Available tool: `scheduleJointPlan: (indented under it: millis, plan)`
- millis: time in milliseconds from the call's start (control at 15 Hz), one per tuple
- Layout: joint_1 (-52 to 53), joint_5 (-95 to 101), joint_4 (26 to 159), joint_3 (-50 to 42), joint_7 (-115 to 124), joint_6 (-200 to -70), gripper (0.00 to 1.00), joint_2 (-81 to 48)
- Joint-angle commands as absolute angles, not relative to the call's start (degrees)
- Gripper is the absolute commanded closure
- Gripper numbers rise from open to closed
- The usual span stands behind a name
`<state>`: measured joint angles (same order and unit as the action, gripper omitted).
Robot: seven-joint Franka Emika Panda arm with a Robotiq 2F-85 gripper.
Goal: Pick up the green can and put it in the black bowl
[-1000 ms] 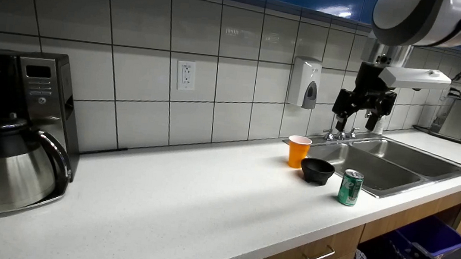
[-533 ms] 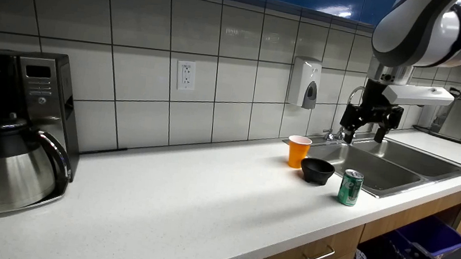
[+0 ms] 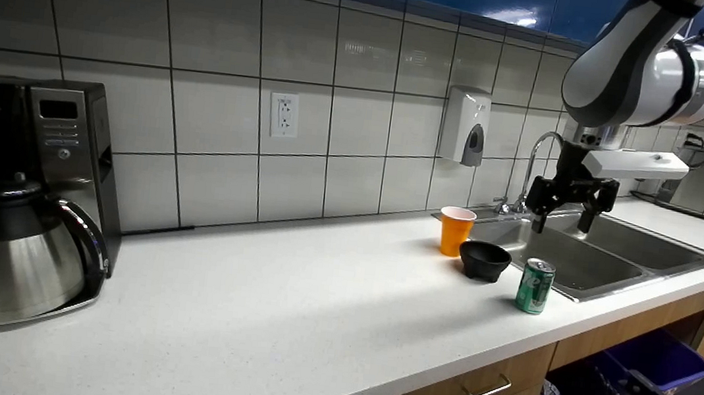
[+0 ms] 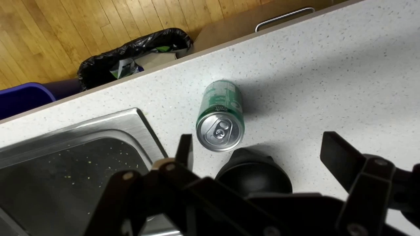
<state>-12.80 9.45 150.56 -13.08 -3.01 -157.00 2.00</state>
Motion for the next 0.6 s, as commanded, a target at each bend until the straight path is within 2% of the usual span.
scheduleJointPlan:
  millis: [0,533]
  plan:
    - [-13.3,7.4,147.0,-13.7,-4.7,-158.4,0.00,-3.5]
    - [-14.2,1.9,141.4,-13.4,-6.0,-158.9,0.00,-12.7]
